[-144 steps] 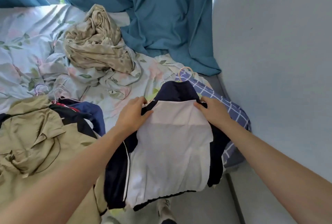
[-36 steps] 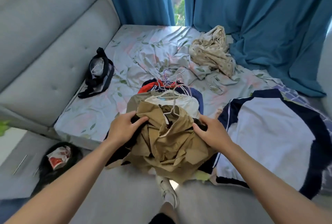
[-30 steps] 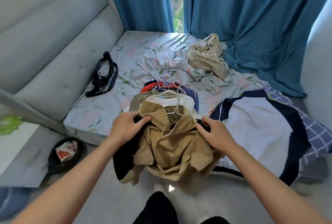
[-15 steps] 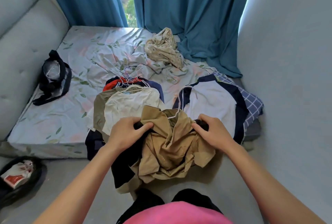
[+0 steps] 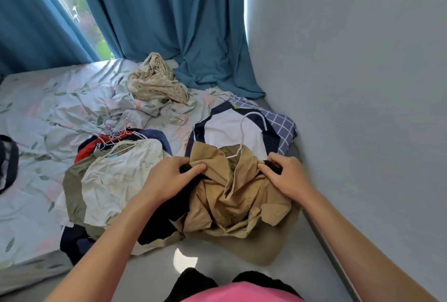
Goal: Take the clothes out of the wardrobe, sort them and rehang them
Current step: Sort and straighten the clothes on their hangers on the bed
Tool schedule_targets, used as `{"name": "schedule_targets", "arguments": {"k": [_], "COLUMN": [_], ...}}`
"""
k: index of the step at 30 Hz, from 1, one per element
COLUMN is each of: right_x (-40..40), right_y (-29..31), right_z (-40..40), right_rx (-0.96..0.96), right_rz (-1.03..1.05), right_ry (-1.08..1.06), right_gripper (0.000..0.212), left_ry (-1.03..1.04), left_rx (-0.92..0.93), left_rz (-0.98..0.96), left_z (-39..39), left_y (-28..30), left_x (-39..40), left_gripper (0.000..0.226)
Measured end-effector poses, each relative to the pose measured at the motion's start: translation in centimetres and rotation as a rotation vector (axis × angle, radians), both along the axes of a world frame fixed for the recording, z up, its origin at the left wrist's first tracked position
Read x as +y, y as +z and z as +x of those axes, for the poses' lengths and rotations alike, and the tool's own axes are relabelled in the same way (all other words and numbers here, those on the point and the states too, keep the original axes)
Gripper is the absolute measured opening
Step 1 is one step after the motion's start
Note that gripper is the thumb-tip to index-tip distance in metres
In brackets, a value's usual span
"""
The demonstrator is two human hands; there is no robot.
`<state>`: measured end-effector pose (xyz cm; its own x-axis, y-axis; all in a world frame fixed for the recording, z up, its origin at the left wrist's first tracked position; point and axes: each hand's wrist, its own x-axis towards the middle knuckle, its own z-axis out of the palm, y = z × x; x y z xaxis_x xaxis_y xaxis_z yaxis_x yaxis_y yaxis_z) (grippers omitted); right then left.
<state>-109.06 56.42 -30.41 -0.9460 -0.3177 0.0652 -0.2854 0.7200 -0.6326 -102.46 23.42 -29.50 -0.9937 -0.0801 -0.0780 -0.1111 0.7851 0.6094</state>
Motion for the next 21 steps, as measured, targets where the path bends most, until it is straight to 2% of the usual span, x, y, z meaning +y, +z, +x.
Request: {"name": "schedule_targets", "arguments": {"k": [5, 9, 18, 21], "right_x": [6.9, 10.4, 10.2, 9.4], "right_y": [0.9, 2.1, 2.5, 1.9], "right_z": [-4.3, -8.4, -16.5, -19.0], "right_rx": [0.037, 0.049, 0.079, 0.080], "right_rz": [-0.003, 0.004, 0.014, 0.016], "right_ry": [-0.047, -0.037, -0.016, -0.023], "right_gripper": [0.035, 0.039, 0.040, 0.040], "left_ry": [0.008, 0.061, 0.147, 0.120], "left_rx": [0.031, 0.093, 0.166, 0.172], "left_rz": [-0.008, -0.011, -0.043, -0.015], "left_z": [-4.1, -6.8, -12.4, -15.4], "left_y": [0.6, 1.2, 2.2, 1.5], "left_x": [6.9, 10.4, 10.5, 9.7], "left_gripper": [0.059, 0.062, 0.040, 0.039]}}
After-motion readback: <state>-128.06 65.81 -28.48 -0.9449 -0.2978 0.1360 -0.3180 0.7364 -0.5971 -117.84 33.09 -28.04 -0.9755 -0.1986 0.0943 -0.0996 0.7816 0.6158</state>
